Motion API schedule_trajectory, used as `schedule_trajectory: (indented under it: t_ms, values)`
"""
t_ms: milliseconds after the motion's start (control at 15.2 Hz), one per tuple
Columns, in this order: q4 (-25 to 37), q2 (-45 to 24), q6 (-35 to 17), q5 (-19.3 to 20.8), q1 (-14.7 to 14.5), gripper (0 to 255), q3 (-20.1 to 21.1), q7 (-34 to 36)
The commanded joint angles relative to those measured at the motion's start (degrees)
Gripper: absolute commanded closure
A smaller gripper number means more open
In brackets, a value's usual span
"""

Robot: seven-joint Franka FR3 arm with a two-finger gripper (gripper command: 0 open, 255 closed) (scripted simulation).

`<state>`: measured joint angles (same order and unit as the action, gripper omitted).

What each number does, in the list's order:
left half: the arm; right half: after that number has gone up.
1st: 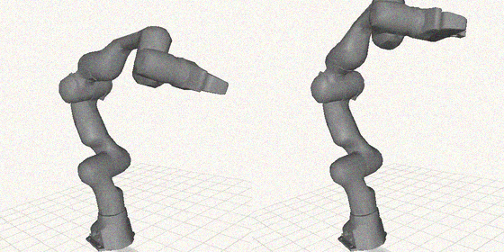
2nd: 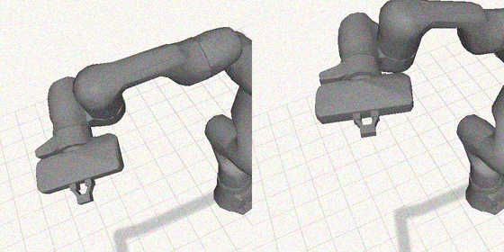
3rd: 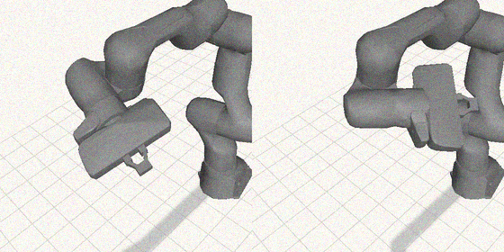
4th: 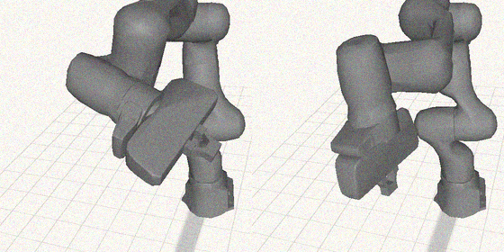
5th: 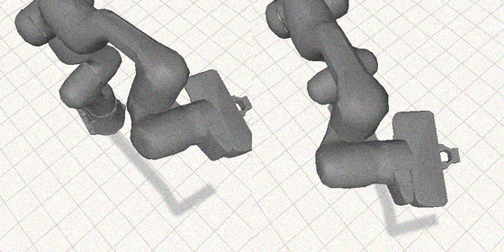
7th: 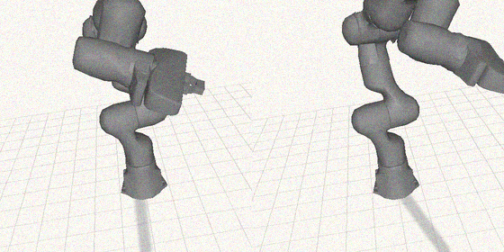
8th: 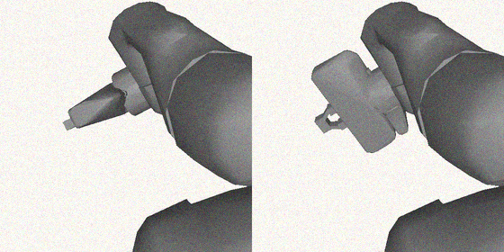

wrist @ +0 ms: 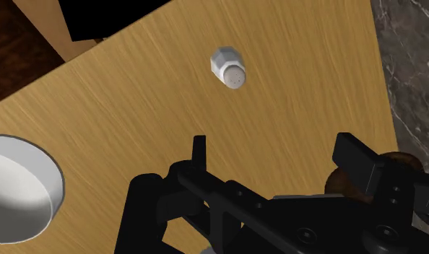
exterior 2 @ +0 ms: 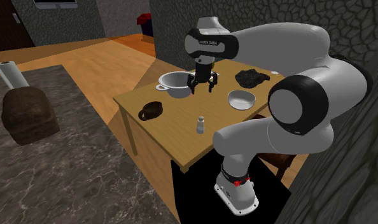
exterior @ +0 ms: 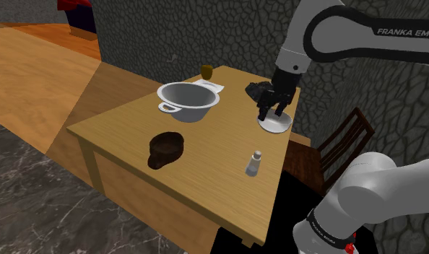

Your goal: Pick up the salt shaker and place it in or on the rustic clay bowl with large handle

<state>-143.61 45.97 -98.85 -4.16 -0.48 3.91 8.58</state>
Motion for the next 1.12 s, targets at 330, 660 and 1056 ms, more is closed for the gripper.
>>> schedule_trajectory:
  t_ms: [330,660,1056]
  values:
    - [-12.06,-1.89,-12.21,0.91,-0.01,0,4.06,3.12]
    - [-17.02,-4.54,-18.95,1.39,0.12,0,5.95,4.78]
    - [-20.66,-7.39,-25.43,1.35,0.32,0,6.33,4.91]
